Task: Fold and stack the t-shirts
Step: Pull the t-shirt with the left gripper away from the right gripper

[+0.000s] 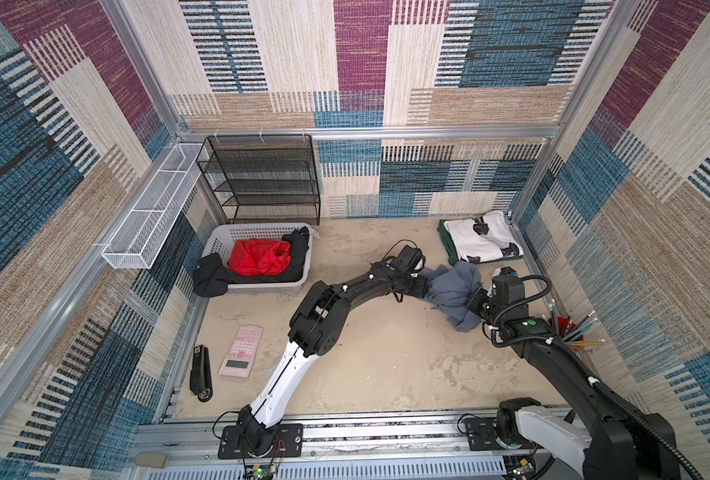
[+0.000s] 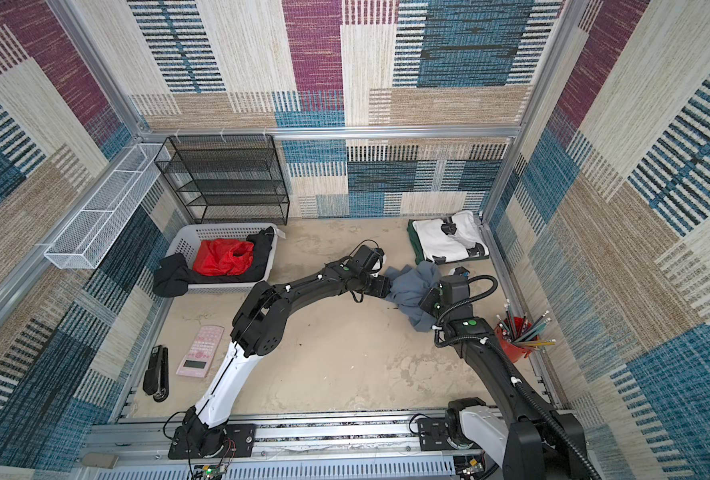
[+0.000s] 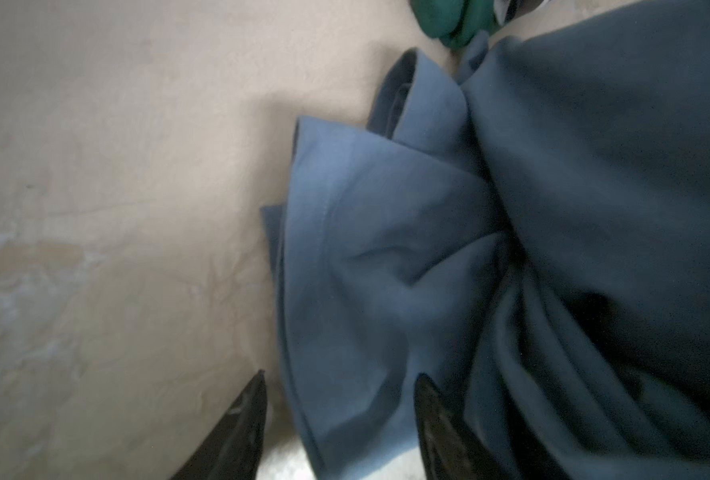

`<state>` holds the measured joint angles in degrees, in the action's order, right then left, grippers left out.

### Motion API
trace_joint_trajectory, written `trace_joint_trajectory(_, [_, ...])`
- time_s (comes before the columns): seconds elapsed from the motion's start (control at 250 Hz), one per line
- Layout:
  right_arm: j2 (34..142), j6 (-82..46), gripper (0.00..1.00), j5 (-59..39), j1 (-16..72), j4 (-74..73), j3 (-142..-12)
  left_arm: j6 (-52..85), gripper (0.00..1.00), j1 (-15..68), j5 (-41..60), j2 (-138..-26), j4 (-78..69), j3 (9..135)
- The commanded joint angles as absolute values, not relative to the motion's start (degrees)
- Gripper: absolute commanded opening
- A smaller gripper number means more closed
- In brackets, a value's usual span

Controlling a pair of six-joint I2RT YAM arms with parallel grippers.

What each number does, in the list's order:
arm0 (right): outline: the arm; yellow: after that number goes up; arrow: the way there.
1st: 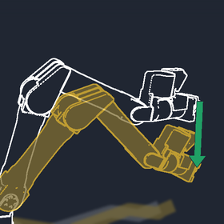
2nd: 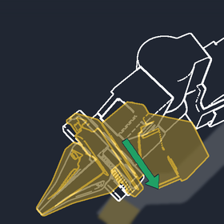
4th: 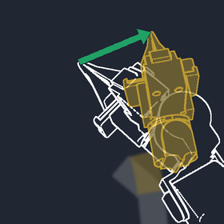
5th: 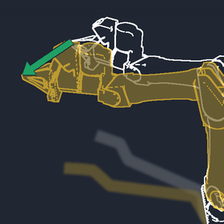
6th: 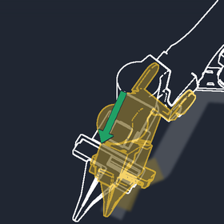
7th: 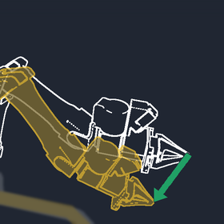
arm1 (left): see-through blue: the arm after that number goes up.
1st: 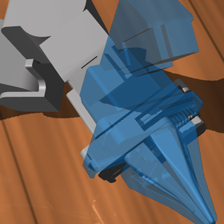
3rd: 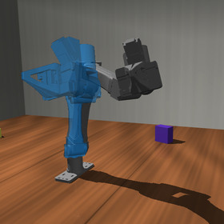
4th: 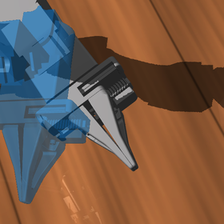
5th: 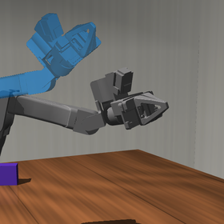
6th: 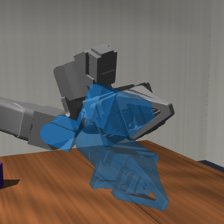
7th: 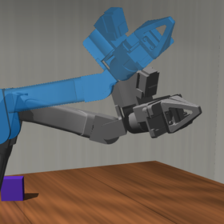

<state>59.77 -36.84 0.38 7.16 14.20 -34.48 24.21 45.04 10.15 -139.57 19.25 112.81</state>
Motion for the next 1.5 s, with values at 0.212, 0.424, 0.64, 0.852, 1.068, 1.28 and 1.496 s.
trace_joint_trajectory(0.212, [59.88,-33.31,0.0,2.22,7.12,16.23,-38.0,25.33,0.0,45.18,9.09,-137.79,22.6,112.41])
trace_joint_trajectory(0.424, [56.86,-27.66,0.0,10.92,7.12,24.19,-44.52,24.07,0.0,43.95,-1.87,-117.77,18.65,94.71])
trace_joint_trajectory(0.64, [53.98,-25.92,0.0,7.62,7.19,32.46,-48.55,29.21,0.0,44.42,-8.79,-87.22,12.36,67.79])
trace_joint_trajectory(0.852, [51.61,-27.84,0.0,-2.57,7.18,32.32,-45.52,32.14,0.0,47.71,-13.75,-69.21,17.69,58.21])
trace_joint_trajectory(1.068, [64.43,-25.03,0.0,-16.15,7.16,21.41,-44.18,28.77,0.0,46.03,-19.59,-68.91,20.52,60.29])
trace_joint_trajectory(1.28, [79.54,-24.25,0.0,-14.61,7.19,13.71,-50.39,28.29,0.0,41.42,-16.94,-76.45,18.59,63.14])
trace_joint_trajectory(1.496, [96.39,-18.45,0.57,-10.12,7.12,17.08,-68.41,29.0,0.0,30.81,-5.6,-89.8,16.05,70.48])
